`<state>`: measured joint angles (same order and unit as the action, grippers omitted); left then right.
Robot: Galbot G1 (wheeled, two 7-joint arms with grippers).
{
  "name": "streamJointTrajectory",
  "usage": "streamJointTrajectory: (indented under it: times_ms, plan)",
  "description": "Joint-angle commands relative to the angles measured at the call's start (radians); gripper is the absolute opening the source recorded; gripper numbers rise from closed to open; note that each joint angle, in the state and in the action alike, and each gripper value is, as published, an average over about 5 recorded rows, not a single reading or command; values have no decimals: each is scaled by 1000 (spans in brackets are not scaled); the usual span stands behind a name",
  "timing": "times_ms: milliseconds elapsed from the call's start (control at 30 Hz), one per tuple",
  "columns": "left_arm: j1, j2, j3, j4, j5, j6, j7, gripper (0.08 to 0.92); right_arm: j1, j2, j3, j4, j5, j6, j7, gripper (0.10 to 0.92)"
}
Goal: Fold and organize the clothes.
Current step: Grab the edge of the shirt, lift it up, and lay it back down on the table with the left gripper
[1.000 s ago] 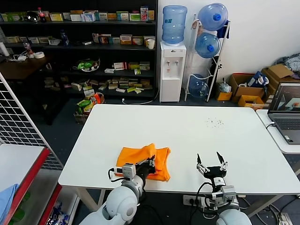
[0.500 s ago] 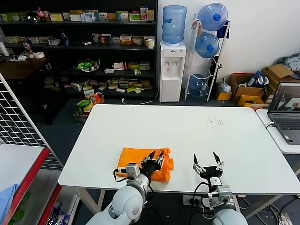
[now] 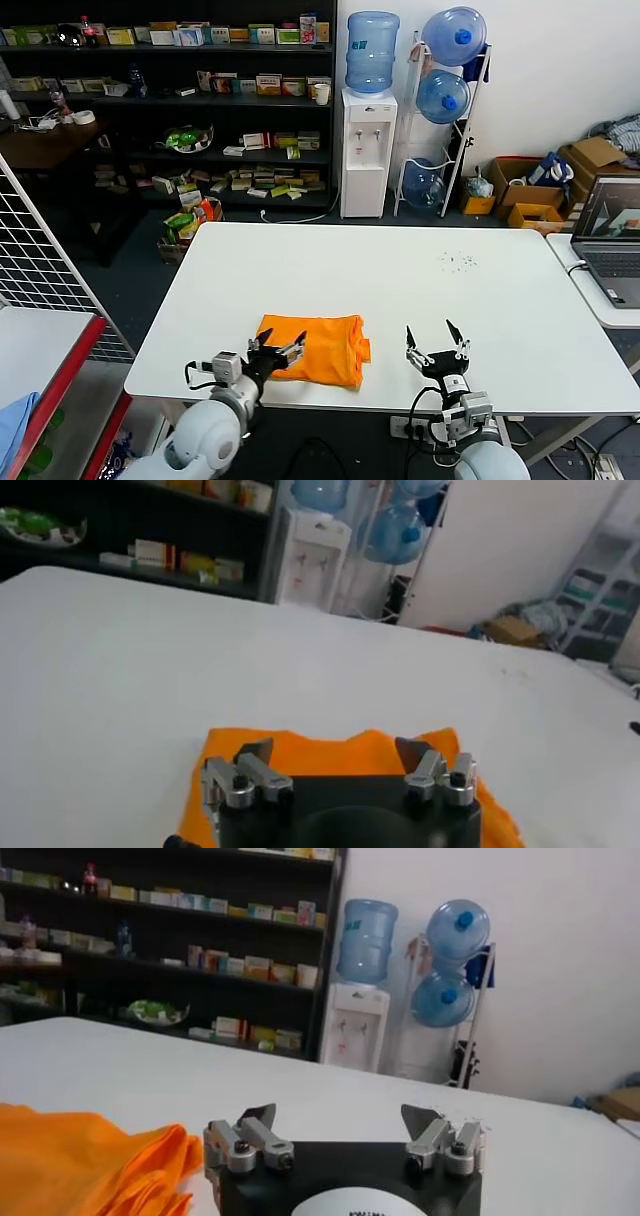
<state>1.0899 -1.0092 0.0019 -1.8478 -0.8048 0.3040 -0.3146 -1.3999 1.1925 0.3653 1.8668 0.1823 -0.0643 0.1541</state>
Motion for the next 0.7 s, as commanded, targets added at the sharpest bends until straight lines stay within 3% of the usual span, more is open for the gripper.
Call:
streamJointTrajectory:
  times_ms: [33, 367, 700]
  plan:
    - [0, 170, -132, 92, -32, 91, 198, 822, -6, -10, 1, -3, 4, 4, -41, 823]
    - [-33, 121, -170, 212, -131, 173, 321, 823, -31, -15, 19, 11, 3, 6, -51, 823]
    - [-68, 66, -140, 249, -153, 191, 366, 823, -47, -16, 32, 20, 2, 9, -53, 823]
